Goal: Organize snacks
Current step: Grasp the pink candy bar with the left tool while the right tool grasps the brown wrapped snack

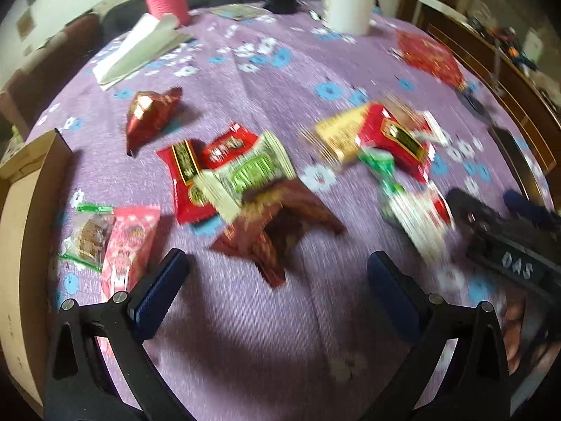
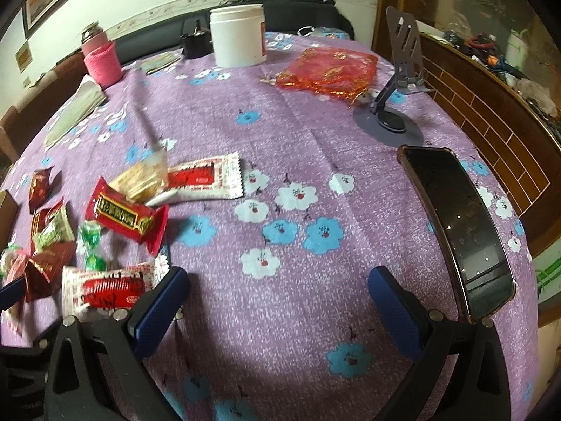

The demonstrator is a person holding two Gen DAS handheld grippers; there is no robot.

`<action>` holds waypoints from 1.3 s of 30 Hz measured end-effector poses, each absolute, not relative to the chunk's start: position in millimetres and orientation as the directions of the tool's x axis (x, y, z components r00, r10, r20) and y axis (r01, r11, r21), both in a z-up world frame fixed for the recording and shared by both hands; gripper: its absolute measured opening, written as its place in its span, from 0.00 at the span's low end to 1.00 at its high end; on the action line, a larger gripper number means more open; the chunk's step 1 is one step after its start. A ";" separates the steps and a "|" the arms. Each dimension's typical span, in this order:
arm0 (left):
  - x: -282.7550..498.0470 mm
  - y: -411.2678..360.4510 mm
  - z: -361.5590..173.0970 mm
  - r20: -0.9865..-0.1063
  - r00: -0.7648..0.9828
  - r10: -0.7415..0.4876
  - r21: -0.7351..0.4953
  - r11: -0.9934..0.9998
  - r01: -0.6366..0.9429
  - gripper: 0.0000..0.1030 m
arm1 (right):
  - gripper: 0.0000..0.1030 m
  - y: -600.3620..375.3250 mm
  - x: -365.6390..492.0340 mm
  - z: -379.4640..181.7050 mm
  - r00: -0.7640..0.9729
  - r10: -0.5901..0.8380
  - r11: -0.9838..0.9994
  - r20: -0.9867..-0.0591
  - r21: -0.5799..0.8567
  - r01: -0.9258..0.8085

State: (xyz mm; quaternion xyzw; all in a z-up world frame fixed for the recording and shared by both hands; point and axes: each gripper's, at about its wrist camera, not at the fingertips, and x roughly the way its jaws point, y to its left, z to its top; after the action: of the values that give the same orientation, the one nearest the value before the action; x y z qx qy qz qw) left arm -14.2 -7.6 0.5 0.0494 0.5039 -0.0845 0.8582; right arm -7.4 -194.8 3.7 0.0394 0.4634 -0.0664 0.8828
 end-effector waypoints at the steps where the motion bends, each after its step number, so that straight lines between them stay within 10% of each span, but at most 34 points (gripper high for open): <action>1: -20.0 -5.3 3.3 -0.874 0.471 -0.120 -0.020 0.977 0.212 0.92 | 1.00 -194.2 -8.1 3.7 0.559 -0.077 0.989 -0.826 0.006 0.146; 7: -60.3 30.2 45.5 -0.784 0.539 -0.308 -0.204 0.948 0.245 0.86 | 1.00 -193.1 -15.9 4.8 0.538 -0.065 0.993 -0.841 -0.002 0.116; 19: -99.9 171.4 86.9 -0.694 0.680 -0.237 -0.278 0.959 0.050 0.86 | 1.00 -144.0 -65.5 85.1 0.727 0.086 0.995 -0.681 0.015 -0.103; 25: -98.1 171.9 65.7 -0.729 0.614 -0.302 -0.316 0.945 0.090 0.46 | 0.85 -121.8 -56.5 71.9 0.642 0.289 0.957 -0.710 0.209 -0.199; 36: -82.1 134.2 35.8 -0.792 0.532 -0.301 -0.256 0.953 0.160 0.46 | 0.82 -43.7 -15.6 31.1 0.557 0.279 0.958 -0.782 0.191 -0.212; 39: -70.0 125.9 30.6 -0.803 0.526 -0.282 -0.222 0.959 0.174 0.46 | 0.62 -43.9 -4.2 19.7 0.537 0.252 0.967 -0.805 0.182 -0.180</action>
State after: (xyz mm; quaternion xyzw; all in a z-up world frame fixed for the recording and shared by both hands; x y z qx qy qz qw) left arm -70.0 125.9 30.6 -0.0571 0.4691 -0.1308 0.8715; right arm -4.2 -43.9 19.7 0.0385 0.4649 0.1234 0.8759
